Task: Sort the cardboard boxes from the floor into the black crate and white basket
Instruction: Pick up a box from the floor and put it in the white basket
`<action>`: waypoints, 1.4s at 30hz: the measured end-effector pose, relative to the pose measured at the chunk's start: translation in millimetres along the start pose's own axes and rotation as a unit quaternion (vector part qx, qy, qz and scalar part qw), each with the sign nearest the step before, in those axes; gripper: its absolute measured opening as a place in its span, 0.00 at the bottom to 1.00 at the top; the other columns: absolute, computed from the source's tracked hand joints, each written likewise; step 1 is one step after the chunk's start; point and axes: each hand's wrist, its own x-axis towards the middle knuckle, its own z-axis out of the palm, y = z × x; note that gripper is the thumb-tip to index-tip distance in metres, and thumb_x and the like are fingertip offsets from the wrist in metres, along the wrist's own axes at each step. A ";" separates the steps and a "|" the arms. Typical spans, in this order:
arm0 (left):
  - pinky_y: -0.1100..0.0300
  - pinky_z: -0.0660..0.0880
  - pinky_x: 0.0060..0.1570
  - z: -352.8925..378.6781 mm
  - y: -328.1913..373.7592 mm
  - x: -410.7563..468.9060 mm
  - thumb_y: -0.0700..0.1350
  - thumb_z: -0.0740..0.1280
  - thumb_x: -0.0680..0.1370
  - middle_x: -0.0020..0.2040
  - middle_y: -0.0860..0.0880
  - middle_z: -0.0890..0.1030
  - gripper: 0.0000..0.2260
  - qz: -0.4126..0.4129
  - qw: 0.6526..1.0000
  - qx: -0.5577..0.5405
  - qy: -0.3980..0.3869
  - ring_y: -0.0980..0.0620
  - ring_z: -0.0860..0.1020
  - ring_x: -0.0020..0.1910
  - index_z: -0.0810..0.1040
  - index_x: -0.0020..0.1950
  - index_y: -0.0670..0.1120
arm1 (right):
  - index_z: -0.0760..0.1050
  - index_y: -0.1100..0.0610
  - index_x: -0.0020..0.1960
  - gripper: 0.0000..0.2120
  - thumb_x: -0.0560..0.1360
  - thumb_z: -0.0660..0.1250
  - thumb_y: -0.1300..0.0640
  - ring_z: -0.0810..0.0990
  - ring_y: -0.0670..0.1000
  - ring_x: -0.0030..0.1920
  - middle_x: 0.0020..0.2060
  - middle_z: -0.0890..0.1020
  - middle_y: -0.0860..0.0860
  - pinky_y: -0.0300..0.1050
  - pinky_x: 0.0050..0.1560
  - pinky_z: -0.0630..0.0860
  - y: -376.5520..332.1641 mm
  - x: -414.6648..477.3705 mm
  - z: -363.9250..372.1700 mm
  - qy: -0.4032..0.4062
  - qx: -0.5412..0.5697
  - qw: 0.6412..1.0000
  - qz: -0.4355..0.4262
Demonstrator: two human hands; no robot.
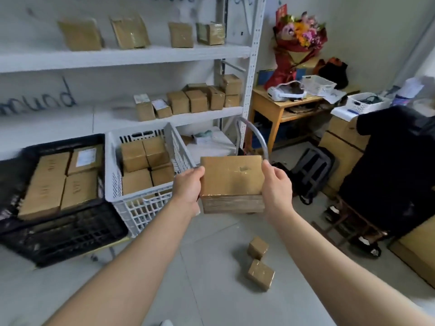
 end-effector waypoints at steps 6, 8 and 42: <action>0.59 0.75 0.40 -96.4 33.2 75.4 0.41 0.64 0.78 0.41 0.49 0.80 0.08 -0.001 0.998 -0.010 0.070 0.51 0.78 0.38 0.77 0.40 0.47 | 0.81 0.53 0.48 0.13 0.76 0.63 0.47 0.80 0.49 0.45 0.44 0.83 0.50 0.46 0.48 0.76 10.4 10.6 136.3 -0.113 -0.024 0.993 0.022; 0.59 0.75 0.40 -130.0 42.5 106.0 0.40 0.64 0.78 0.41 0.49 0.80 0.08 -0.011 0.996 -0.015 0.087 0.51 0.78 0.40 0.77 0.41 0.48 | 0.81 0.55 0.45 0.12 0.77 0.62 0.49 0.78 0.48 0.40 0.38 0.82 0.48 0.42 0.38 0.74 16.4 16.7 183.2 -0.129 -0.031 0.991 0.015; 0.45 0.78 0.52 -228.4 12.9 398.5 0.43 0.65 0.78 0.53 0.45 0.77 0.10 -0.240 0.944 0.052 0.220 0.44 0.76 0.52 0.72 0.59 0.48 | 0.78 0.59 0.57 0.15 0.77 0.63 0.51 0.74 0.51 0.47 0.50 0.78 0.54 0.42 0.51 0.67 132.4 214.5 484.0 -0.306 -0.261 0.903 0.150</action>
